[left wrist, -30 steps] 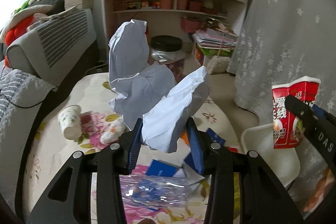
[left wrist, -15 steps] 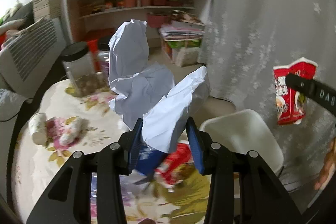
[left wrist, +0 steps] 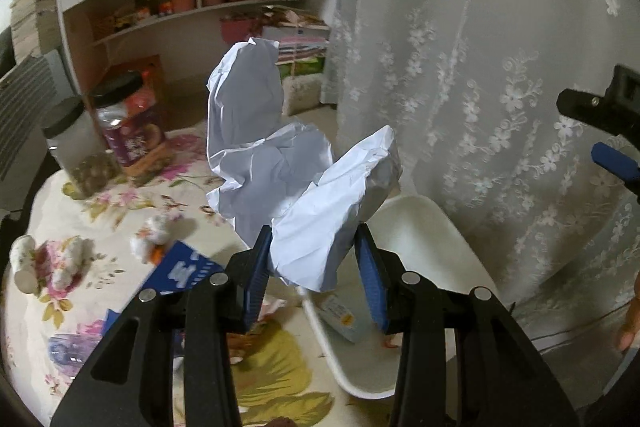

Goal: Collect trash
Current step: 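Move both tools over the white bin and release tissues and bag, then lower the left tool and grasp the white paper cup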

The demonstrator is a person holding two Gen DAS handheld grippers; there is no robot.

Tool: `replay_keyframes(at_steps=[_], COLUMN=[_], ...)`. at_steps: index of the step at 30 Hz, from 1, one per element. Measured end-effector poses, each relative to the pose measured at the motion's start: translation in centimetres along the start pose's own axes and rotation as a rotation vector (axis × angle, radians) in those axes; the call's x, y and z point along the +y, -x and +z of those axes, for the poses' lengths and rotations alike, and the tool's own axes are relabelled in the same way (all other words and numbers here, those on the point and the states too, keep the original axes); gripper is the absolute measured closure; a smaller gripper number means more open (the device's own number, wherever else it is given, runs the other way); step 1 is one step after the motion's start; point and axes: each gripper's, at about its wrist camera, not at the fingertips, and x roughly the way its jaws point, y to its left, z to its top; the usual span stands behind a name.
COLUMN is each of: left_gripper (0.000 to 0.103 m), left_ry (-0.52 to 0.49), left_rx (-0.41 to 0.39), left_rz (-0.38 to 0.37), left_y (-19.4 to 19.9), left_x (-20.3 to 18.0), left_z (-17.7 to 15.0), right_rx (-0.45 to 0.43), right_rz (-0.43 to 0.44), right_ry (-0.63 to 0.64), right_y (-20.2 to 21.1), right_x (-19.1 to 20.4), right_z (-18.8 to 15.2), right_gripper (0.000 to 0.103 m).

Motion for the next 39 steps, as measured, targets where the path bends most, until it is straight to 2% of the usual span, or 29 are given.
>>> replay_keyframes(at_steps=[7, 10, 12, 13, 21, 27, 30, 33, 39], left_gripper=[0.06, 0.051, 0.032, 0.031, 0.026, 0.019, 0.019, 0.017, 0.016], left_ry=[-0.042, -0.062, -0.075, -0.08, -0.078, -0.052, -0.033, 0.008, 0.126], left_rx=[0.026, 0.037, 0.036, 0.026, -0.006, -0.062, -0.09, -0.108, -0.126], left_rz=[-0.054, -0.09, -0.102, -0.1, -0.041, 0.022, 0.051, 0.078, 0.137], left_y=[-1.4, -1.7, -1.7, -1.4, 0.0, 1.6, 2.4, 3.0, 4.0], left_x=[-3.0, -4.0, -4.4, -4.6, -3.3, -1.2, 0.0, 1.4, 5.0], left_z=[0.4, 0.6, 0.7, 0.7, 0.8, 1.1, 1.2, 1.2, 1.4], right_rx=[-0.038, -0.058, -0.069, -0.077, -0.1, -0.132, -0.16, -0.173, -0.138], right_rz=[-0.038, -0.07, -0.087, -0.098, -0.154, -0.183, -0.203, -0.216, -0.186], right_ry=[-0.031, -0.02, -0.013, -0.01, 0.046, 0.144, 0.2, 0.248, 0.294], right_y=[0.7, 0.9, 1.1, 1.2, 1.6, 2.2, 2.5, 2.6, 2.0], right_x=[-1.5, -1.8, -1.9, -2.0, -1.0, 1.4, 2.7, 4.2, 7.0], right_z=[0.5, 0.6, 0.6, 0.6, 0.1, -0.9, -1.5, -2.0, -3.6], right_gripper=[0.02, 0.014, 0.012, 0.009, 0.007, 0.007, 0.007, 0.007, 0.007])
